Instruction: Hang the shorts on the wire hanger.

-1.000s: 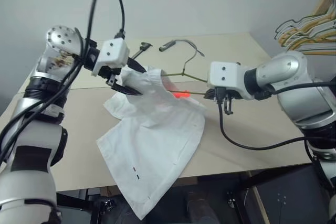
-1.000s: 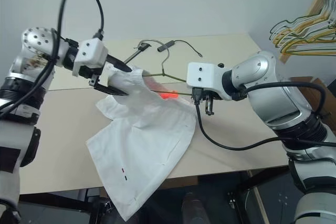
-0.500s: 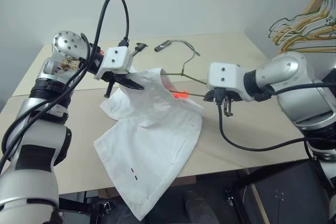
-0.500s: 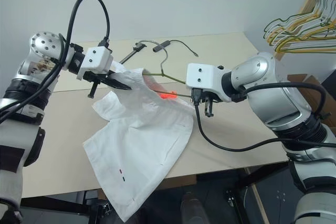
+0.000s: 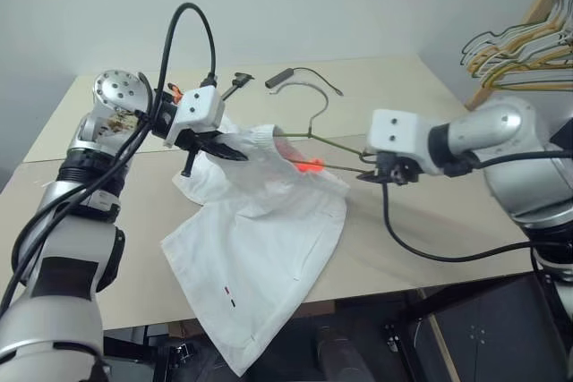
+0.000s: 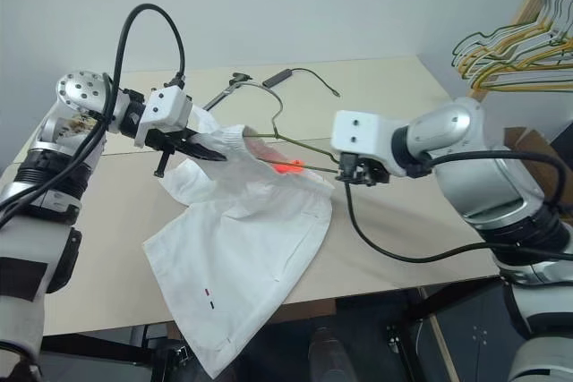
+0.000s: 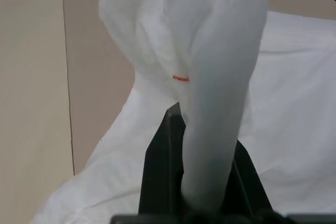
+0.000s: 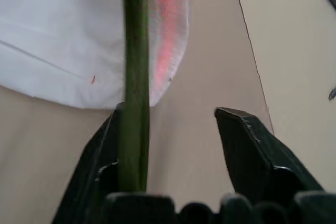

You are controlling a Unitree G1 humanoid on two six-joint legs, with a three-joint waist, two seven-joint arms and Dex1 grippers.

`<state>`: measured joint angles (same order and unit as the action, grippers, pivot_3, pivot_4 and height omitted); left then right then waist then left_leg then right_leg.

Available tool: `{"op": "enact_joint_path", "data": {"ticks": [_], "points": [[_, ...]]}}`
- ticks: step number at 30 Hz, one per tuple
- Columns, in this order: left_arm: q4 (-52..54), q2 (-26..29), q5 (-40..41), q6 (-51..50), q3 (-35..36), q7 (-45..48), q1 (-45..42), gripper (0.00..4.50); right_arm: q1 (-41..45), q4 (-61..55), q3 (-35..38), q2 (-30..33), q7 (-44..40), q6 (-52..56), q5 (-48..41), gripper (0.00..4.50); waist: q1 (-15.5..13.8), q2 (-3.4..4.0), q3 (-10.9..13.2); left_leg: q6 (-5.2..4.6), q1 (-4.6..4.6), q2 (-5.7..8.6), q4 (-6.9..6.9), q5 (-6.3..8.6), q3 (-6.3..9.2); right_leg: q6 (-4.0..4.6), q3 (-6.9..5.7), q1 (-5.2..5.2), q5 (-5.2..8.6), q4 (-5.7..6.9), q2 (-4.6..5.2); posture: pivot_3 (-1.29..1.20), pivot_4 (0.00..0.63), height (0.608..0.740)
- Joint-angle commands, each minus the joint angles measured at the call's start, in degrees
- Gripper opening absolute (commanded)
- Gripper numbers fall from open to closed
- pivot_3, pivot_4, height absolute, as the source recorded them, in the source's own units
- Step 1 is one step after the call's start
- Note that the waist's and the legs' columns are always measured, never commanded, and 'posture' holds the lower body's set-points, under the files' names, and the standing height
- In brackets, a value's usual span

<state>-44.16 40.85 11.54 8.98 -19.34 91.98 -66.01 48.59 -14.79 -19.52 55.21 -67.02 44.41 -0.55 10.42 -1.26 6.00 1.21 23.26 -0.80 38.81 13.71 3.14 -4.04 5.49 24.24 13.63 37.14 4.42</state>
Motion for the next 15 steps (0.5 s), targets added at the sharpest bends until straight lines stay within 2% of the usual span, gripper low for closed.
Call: {"op": "enact_joint_path", "data": {"ticks": [1,3,7,11,15], "points": [[1.45,-0.85,0.41,-1.99,3.91,-1.36,-0.20,0.00,-1.72,2.35,6.79,2.25,2.05,1.98,-1.28,3.81,-0.06,0.00,0.00,0.00,-0.02,0.00,0.01,0.00,-0.01,0.00,0.00,-0.01,0.00,0.01,0.00,-0.13,0.049,0.740],[1.82,-1.13,-0.29,-2.56,5.11,-2.99,0.64,0.00,-3.53,3.04,10.48,3.13,2.64,3.78,-3.02,4.47,-0.05,0.01,0.00,0.00,-0.03,0.00,-0.01,0.00,-0.01,0.00,0.01,-0.01,0.00,0.01,0.00,-0.12,0.055,0.740],[2.98,-1.14,-0.19,-5.53,7.83,-5.57,2.11,0.00,-14.98,4.11,24.67,4.39,4.81,5.41,-7.59,4.47,-0.14,0.00,0.00,-0.04,-0.05,-0.01,-0.04,0.02,0.02,0.00,0.00,-0.04,0.00,0.01,-0.03,-0.13,0.062,0.740],[3.86,-0.90,-0.54,-7.06,9.23,-5.24,2.80,0.00,-27.95,1.52,37.04,-2.47,10.12,1.67,-11.48,4.47,-0.25,-0.04,0.00,-0.06,-0.08,0.01,0.02,0.04,0.01,0.00,0.02,-0.13,0.00,0.00,-0.02,-0.14,0.072,0.740],[2.85,-1.41,-1.18,-7.35,9.76,-5.24,2.09,0.00,-35.51,-3.04,39.65,-11.61,14.01,1.12,-16.59,4.47,0.11,-0.01,0.00,-0.06,-0.27,0.01,-0.03,0.04,-0.05,-0.01,0.10,-0.24,0.00,0.07,-0.03,-0.15,0.076,0.740]]}}
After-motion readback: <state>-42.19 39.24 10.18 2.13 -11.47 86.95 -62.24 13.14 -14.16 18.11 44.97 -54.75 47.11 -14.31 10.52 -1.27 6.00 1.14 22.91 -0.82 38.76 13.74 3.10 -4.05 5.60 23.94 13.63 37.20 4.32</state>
